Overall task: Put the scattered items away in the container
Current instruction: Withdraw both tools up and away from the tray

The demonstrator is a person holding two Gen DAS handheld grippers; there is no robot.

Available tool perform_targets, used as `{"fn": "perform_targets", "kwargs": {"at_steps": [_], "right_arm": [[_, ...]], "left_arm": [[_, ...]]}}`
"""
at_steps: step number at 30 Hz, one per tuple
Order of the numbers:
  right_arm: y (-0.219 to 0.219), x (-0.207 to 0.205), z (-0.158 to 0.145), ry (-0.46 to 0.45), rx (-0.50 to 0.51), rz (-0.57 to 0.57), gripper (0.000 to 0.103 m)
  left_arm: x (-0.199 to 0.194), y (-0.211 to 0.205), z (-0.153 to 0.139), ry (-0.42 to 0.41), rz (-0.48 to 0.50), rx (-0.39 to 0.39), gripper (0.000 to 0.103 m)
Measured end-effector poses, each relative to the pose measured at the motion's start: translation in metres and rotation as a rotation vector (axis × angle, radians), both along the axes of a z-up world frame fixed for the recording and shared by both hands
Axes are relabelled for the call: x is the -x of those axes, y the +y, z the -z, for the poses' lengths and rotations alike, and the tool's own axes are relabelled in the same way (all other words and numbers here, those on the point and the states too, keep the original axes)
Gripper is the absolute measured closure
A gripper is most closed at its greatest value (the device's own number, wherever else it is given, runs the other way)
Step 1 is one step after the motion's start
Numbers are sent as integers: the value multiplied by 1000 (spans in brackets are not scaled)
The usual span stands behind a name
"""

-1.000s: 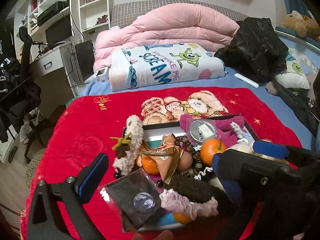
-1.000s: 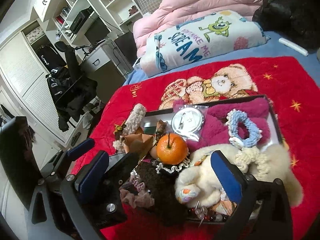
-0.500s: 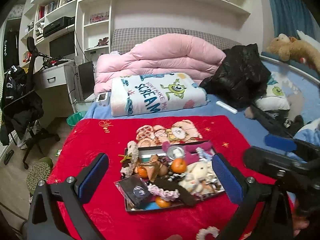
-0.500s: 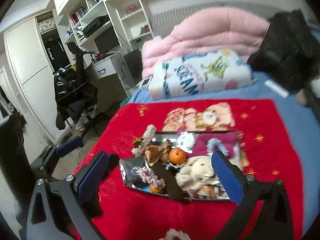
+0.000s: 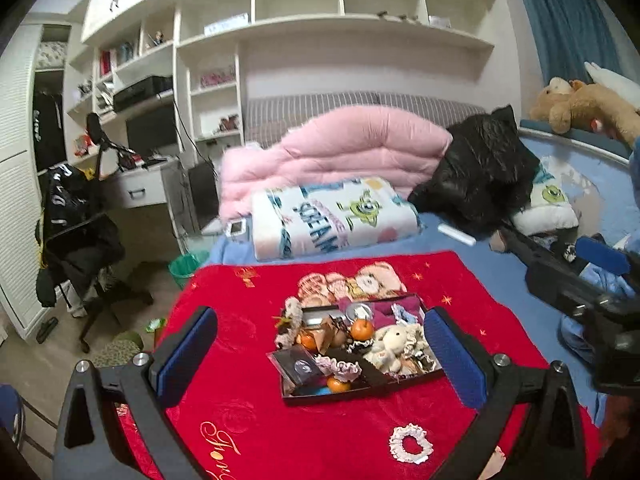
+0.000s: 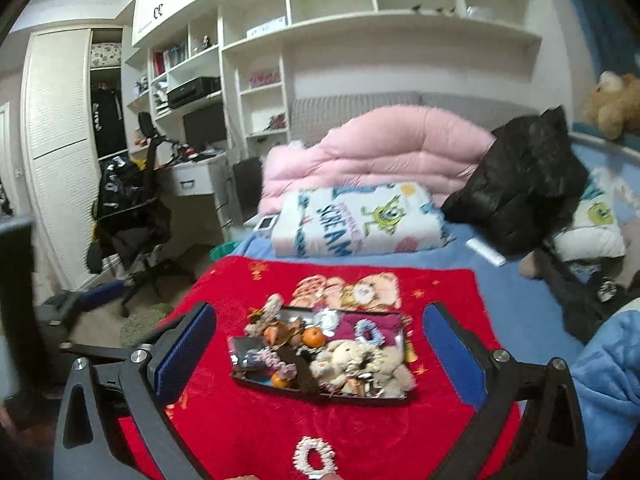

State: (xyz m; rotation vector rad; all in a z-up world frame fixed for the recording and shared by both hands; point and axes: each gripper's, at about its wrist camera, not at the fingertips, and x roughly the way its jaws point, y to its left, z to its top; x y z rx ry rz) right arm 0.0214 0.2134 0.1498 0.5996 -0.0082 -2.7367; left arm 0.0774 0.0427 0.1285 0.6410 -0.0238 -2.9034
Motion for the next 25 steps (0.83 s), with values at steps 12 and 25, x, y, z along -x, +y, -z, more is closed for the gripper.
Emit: {"fn": "perform_targets", "kwargs": {"at_steps": [12,25], "right_arm": [[31,-6,120,-42,21,271,0],[35,21,171,-214,38,275,0]], "left_arm": [[7,-4,72,-50,9,-11,0],[26,-2,104,-133,11,0,0]]}}
